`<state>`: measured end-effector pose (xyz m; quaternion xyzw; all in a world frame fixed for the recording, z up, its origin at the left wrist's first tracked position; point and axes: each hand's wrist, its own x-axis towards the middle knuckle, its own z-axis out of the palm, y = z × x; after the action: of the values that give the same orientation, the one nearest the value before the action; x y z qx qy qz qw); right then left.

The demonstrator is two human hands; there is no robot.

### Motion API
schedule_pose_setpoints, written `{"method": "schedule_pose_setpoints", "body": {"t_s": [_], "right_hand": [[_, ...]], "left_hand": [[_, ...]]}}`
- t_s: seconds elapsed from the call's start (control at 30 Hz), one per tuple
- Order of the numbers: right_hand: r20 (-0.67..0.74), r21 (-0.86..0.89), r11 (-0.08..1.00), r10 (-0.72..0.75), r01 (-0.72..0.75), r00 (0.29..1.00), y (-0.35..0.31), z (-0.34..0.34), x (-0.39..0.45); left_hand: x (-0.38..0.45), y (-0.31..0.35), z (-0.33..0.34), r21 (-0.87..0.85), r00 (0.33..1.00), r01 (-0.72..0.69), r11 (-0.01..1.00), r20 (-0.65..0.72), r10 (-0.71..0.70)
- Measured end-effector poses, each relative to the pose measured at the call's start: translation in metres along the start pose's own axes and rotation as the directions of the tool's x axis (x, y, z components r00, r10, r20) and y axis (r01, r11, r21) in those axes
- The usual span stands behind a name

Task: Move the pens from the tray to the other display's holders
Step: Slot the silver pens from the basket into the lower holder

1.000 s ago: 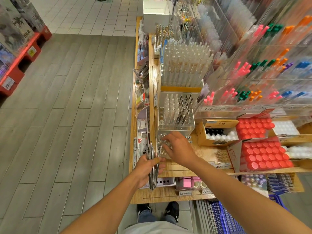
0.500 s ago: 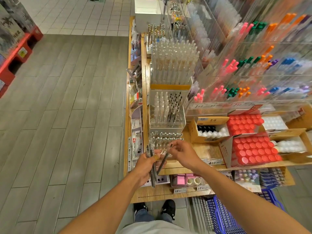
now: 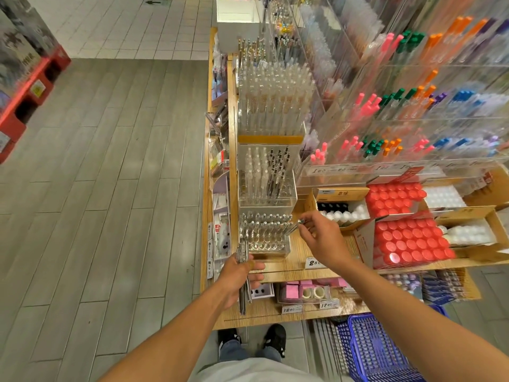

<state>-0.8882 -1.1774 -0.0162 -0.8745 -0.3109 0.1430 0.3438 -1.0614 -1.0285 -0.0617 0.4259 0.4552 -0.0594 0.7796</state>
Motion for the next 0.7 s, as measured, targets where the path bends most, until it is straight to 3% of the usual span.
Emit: {"method": "schedule_pose_setpoints", "body": {"t_s": [0.3, 0.47, 0.7], "right_hand": [[0.077, -0.126, 0.986, -0.101, 0.110, 0.992, 0.008, 0.011, -0.005], [0.109, -0.113, 0.993, -0.019, 0.032, 0.994, 0.010, 0.023, -0.004], [0.085, -0.138, 0.990, -0.011, 0.023, 0.996, 0.009, 0.030, 0.001]], "left_hand": [[-0.002, 0.001, -0.004, -0.031, 1.000, -0.012, 0.999, -0.007, 0.012], [-0.002, 0.001, -0.002, 0.009, 1.000, -0.014, 1.000, 0.010, 0.014], [-0.005, 0.003, 0.003, 0.051, 0.999, -0.022, 0.998, 0.042, 0.020]]}}
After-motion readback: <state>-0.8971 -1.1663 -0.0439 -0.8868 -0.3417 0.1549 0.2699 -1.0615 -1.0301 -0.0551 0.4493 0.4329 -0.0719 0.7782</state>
